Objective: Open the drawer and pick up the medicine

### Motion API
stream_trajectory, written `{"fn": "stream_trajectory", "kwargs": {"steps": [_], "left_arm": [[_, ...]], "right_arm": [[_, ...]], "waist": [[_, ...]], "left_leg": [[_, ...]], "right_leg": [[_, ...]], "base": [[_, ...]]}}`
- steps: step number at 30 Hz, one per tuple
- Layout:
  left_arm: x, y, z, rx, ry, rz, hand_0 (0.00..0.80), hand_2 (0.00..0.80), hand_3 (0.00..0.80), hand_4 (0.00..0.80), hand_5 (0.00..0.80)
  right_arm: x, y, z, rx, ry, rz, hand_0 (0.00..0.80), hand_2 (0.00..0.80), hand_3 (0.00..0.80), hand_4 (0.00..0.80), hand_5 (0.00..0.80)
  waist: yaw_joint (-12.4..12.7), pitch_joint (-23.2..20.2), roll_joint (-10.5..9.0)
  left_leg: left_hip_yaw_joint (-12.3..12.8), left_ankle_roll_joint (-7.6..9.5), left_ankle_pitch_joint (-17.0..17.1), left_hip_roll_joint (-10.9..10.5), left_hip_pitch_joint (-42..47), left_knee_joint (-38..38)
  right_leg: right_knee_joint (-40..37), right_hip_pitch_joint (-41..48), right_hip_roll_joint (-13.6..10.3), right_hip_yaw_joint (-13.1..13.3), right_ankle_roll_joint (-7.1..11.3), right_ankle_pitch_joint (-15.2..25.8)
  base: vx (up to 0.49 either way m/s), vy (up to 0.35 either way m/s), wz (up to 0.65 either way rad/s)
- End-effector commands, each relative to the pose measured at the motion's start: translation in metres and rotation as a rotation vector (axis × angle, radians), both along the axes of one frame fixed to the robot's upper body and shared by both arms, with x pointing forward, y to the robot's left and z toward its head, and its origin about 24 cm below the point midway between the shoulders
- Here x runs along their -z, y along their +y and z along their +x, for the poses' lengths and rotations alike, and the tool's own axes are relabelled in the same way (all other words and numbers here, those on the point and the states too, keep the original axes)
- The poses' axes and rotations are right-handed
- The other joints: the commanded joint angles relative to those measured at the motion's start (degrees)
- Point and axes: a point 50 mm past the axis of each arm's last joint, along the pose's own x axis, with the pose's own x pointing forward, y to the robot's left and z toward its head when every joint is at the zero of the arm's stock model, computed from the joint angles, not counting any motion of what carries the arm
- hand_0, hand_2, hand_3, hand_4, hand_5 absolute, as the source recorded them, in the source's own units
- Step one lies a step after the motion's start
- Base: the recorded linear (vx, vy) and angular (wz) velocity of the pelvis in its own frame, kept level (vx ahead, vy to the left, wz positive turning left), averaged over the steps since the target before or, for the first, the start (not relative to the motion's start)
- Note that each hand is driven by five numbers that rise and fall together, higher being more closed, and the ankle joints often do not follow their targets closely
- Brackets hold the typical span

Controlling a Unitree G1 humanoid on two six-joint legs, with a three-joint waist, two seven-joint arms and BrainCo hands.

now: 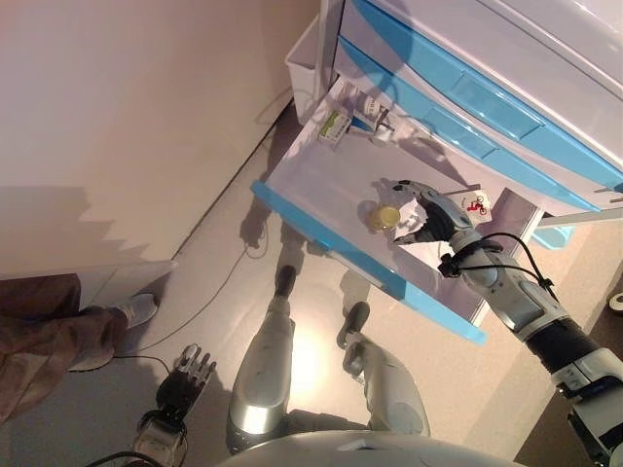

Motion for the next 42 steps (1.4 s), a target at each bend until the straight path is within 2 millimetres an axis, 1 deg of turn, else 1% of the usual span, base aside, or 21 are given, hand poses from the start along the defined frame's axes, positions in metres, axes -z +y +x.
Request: {"fn": "stream_trajectory", "kwargs": {"steps": [1,16,31,37,42], "left_arm": [[-0.001,0.001,-0.004,0.045,0.016,0.023,0.000,0.000,0.000,0.000,0.000],[0.001,-0.002,-0.004,0.046,0.017,0.014,0.000,0.000,0.000,0.000,0.000],[0.000,-0.004,0.000,0.058,0.011,0.015,0.000,0.000,0.000,0.000,0.000],[0.000,-0.004,-0.002,0.061,0.011,0.017,0.000,0.000,0.000,0.000,0.000],[-0.001,-0.003,0.000,0.063,0.011,0.019,0.000,0.000,0.000,0.000,0.000]], "right_arm": [[-0.016,0.017,-0.002,-0.108,-0.058,-0.013,0.000,0.000,0.000,0.000,0.000],[-0.008,0.023,0.004,-0.107,-0.028,-0.035,0.000,0.000,0.000,0.000,0.000],[0.009,0.016,0.011,-0.025,0.001,-0.088,0.000,0.000,0.000,0.000,0.000],[0.014,0.010,0.013,0.019,-0.007,-0.115,0.000,0.000,0.000,0.000,0.000],[0.016,0.006,0.014,0.048,-0.001,-0.105,0.000,0.000,0.000,0.000,0.000]], "waist": [[-0.1,-1.1,-0.30],[0.1,-0.9,0.19],[0.7,-0.6,0.41],[0.8,-0.6,0.47],[0.9,-0.6,0.52]], "left_leg": [[0.7,0.32,-4.3,-1.5,-2.1,4.2],[0.7,0.39,-4.2,-1.6,-2.4,4.4],[0.5,0.50,-4.2,-1.8,-2.8,4.6],[0.4,0.53,-4.2,-1.8,-2.7,4.6],[0.3,0.58,-4.3,-1.7,-2.7,4.6]], "right_leg": [[0.7,-1.9,-1.9,2.2,2.61,4.2],[1.6,-2.8,-2.3,2.1,2.60,4.2],[1.6,-3.1,-2.4,1.7,2.65,4.3],[1.7,-3.0,-2.5,1.6,2.68,4.3],[1.7,-2.9,-2.5,1.6,2.71,4.3]], "base": [[0.000,0.000,0.00],[0.000,0.000,0.00],[0.000,0.001,0.00],[0.000,0.000,0.00],[0.000,0.000,0.00]]}}
